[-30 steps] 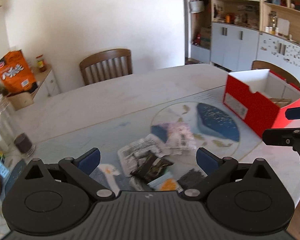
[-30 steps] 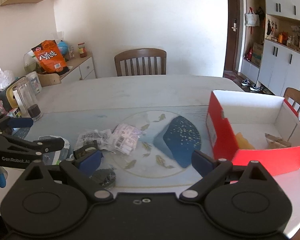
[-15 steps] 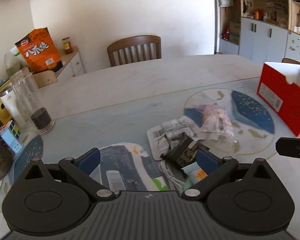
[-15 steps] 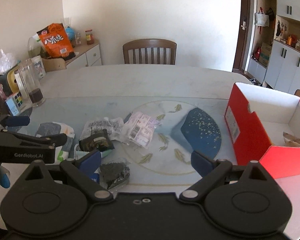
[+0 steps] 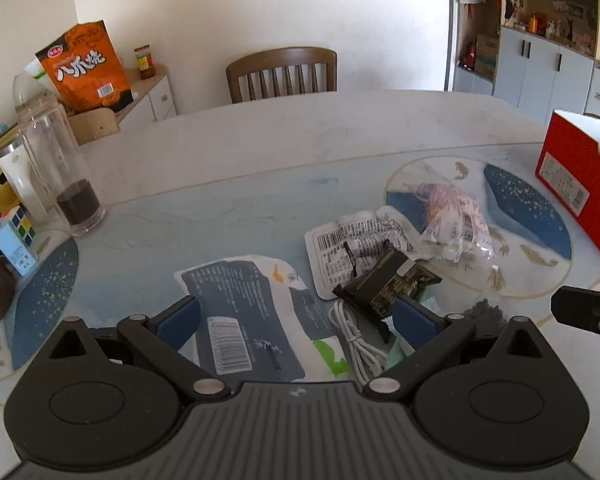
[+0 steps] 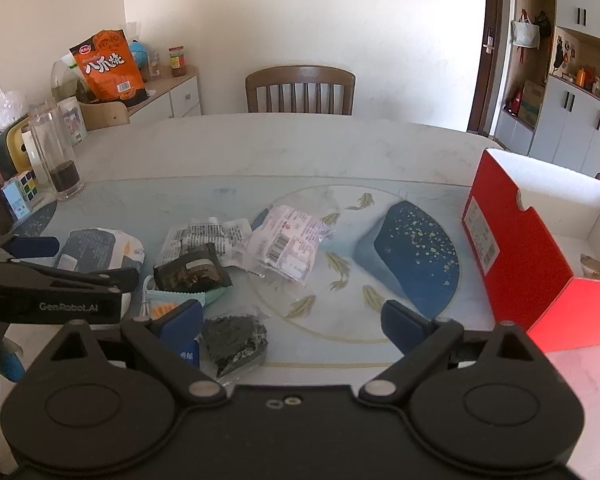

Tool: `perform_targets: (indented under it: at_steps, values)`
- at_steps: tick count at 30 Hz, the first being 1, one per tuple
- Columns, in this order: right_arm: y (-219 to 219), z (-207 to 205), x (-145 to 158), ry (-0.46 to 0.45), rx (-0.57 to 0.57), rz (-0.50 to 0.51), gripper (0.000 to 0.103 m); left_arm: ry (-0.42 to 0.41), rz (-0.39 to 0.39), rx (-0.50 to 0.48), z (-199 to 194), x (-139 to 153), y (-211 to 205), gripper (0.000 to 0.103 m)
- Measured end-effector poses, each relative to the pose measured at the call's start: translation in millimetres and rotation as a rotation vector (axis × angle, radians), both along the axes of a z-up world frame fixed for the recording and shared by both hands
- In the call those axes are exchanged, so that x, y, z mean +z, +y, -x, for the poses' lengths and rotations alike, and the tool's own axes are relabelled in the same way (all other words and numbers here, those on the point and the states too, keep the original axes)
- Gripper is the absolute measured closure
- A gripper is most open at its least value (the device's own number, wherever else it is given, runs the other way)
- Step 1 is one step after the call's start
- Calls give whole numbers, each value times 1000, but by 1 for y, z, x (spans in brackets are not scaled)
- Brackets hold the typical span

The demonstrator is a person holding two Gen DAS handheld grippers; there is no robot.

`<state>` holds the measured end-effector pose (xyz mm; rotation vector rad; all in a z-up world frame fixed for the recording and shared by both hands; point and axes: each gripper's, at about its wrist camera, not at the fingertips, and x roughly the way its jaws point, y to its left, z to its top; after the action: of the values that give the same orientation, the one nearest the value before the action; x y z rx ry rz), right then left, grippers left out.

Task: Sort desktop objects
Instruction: 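Grasp the white-blue bag with left tool while right tool grasps black seaweed packet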

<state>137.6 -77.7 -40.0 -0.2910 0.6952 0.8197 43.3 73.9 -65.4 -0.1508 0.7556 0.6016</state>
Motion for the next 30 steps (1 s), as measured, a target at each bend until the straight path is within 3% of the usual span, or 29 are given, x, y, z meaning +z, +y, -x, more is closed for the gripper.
perform_targets:
  at_steps: [20,30]
  values:
    - [24,-1,-42,39,4,59,9,-15,-18,-8,-4,-14,17,0]
    - [38,1,-57,43,32,99,13,22,-41,-13,-8,-26,25,0]
